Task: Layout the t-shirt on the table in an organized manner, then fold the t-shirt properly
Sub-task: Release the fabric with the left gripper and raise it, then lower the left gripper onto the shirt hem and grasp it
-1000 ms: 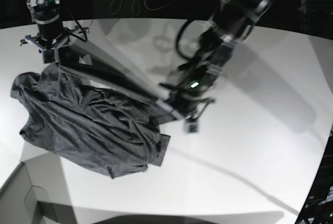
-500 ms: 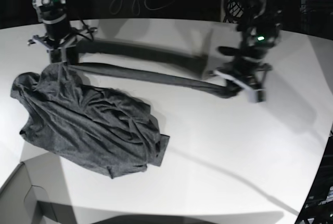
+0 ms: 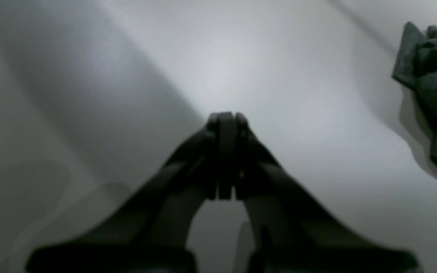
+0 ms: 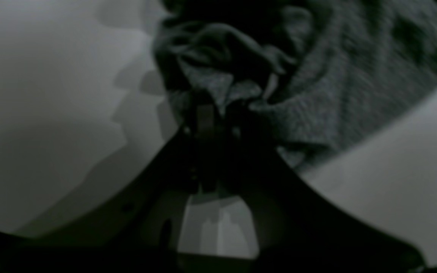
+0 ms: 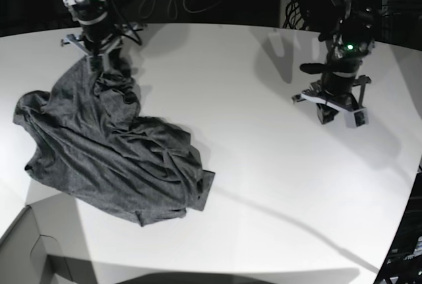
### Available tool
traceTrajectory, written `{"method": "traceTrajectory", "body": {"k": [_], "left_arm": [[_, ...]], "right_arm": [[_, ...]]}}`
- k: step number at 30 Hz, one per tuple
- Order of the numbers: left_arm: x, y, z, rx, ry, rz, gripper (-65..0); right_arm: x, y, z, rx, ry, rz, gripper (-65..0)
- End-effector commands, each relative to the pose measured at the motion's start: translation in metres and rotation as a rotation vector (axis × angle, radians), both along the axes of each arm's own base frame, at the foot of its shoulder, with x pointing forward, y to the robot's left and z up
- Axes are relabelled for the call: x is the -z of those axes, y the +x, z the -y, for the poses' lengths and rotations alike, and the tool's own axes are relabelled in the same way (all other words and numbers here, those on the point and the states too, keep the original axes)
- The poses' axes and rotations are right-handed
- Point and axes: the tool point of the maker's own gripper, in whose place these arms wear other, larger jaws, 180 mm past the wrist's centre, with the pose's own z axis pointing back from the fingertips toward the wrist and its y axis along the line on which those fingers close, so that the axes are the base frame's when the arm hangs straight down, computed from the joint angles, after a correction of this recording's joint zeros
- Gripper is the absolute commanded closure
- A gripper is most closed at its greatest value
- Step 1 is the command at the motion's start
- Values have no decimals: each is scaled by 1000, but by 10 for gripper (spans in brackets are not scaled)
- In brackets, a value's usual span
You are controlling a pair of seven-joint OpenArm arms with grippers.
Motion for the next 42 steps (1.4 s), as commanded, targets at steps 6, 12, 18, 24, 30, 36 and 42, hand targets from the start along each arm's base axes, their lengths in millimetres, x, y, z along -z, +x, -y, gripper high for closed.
{"method": "traceTrajectory", "body": {"k": [6, 12, 18, 24, 30, 36, 42], "left_arm": [[-15, 8, -2, 0, 13, 53, -5], [-23, 18, 4, -1, -9, 83, -27], [-34, 45, 33, 19, -109, 65, -271], [-10, 98, 69, -16, -244, -1, -328], [17, 131, 130, 55, -287, -96, -330], [8, 150, 197, 216, -157, 38, -331], [11, 155, 239, 298, -101, 79, -331]], "right_arm": [[-3, 0, -15, -14, 29, 8, -14], [0, -3, -13, -8, 26, -15, -180], [-4, -9, -10, -9, 14, -17, -329], [-31, -4, 12, 30, -39, 45, -328], [-48, -2, 31, 65, -82, 83, -332], [-49, -1, 32, 68, -84, 87, -333], [-49, -1, 33, 69, -86, 85, -333]]}}
